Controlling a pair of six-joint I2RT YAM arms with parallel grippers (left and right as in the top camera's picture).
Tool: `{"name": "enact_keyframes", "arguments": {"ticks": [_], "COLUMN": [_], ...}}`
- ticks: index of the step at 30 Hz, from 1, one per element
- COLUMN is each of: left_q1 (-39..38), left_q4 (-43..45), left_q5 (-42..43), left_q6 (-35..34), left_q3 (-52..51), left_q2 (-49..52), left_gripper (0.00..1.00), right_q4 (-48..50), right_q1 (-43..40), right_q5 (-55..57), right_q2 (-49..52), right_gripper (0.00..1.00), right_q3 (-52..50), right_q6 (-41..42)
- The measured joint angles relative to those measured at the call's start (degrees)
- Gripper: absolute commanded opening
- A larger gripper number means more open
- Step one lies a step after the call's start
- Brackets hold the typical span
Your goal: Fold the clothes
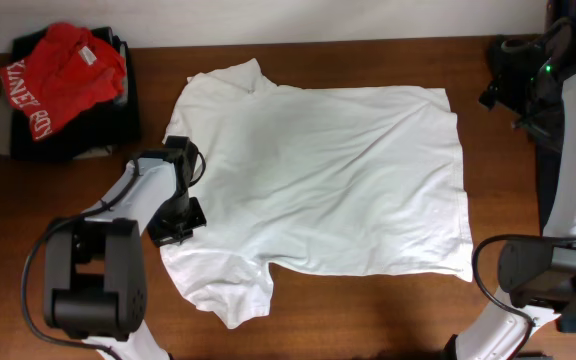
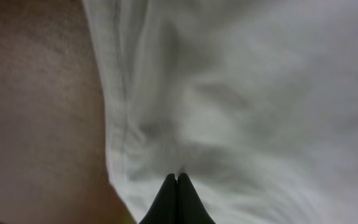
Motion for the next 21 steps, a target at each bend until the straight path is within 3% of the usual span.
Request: {"name": "enact_keyframes", "arguments": {"ticks": [13,21], "left_q1": [7.7,7.8], "left_q4": [3.7,3.5], "left_q5": [-1.5,-1.5], "left_q6": [0.0,0.0], "left_q3": [0.0,0.2], "left_q2": [0.9,0.9], "left_gripper": [0.01,0.01], "right_q4": [0.0,0.0], "right_q1": [0.0,0.0], "right_q5": [0.0,0.0], "right_q2": [0.0,0.0], "right_gripper": [0.98,0.99], "right_q3": [0.0,0.0], "right_q6": [0.0,0.0]}}
